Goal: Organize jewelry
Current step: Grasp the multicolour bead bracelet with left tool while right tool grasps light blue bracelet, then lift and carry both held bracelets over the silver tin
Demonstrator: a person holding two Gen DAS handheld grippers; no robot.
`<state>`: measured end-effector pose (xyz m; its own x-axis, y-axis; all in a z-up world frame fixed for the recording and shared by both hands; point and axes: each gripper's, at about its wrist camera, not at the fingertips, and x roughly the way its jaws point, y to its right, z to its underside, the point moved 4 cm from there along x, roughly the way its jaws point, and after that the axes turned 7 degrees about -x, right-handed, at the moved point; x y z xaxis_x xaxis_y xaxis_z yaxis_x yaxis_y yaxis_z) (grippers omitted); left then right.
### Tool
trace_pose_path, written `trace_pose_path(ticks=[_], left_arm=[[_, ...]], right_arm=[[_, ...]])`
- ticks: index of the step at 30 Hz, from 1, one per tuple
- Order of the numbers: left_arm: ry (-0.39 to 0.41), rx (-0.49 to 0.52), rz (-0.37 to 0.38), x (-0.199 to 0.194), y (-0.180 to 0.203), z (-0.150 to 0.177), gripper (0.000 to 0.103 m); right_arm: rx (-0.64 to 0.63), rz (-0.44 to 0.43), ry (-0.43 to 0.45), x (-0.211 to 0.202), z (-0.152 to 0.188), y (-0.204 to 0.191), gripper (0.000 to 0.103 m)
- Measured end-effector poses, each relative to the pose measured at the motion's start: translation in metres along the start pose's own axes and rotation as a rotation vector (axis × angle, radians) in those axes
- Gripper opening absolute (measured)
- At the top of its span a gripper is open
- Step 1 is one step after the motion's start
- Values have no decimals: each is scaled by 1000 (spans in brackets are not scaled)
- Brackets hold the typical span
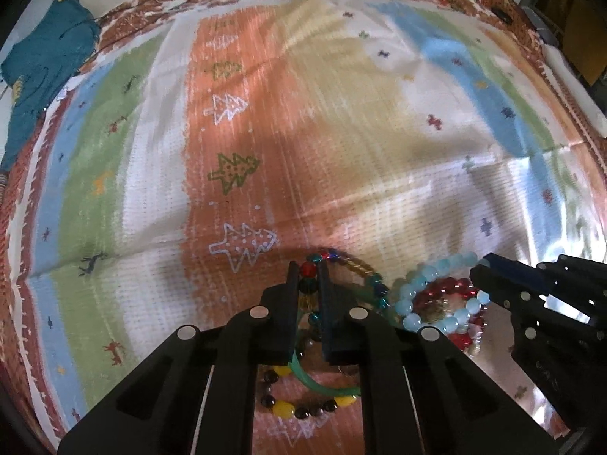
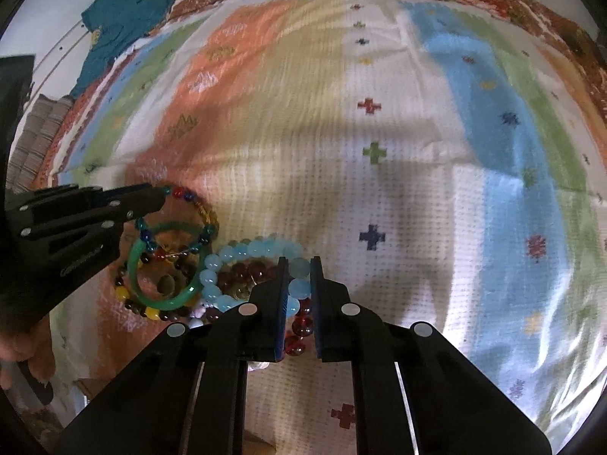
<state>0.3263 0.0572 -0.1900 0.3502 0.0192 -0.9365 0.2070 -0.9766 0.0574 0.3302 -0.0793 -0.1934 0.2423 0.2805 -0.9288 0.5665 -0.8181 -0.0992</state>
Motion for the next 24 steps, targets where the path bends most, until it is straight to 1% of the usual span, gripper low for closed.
trace_pose_path(ticks=[5,9,15,20,24], left_arm=[[30,11,9,-20,9,2,9],[57,29,10,-35,12,1,9],[94,27,17,-60,9,6,9],[117,10,43,-78,5,12,9],[135,18,56,-90,9,18,9]], right_arm=[[-16,44,53,-25,-5,-1,12],[-36,59,83,-40,-7,-4,12],[-34,54,123,-62,-2,-7,12],[-38,55,141,-75,4,-9,12],[-43,55,153,-84,7,-12,12]])
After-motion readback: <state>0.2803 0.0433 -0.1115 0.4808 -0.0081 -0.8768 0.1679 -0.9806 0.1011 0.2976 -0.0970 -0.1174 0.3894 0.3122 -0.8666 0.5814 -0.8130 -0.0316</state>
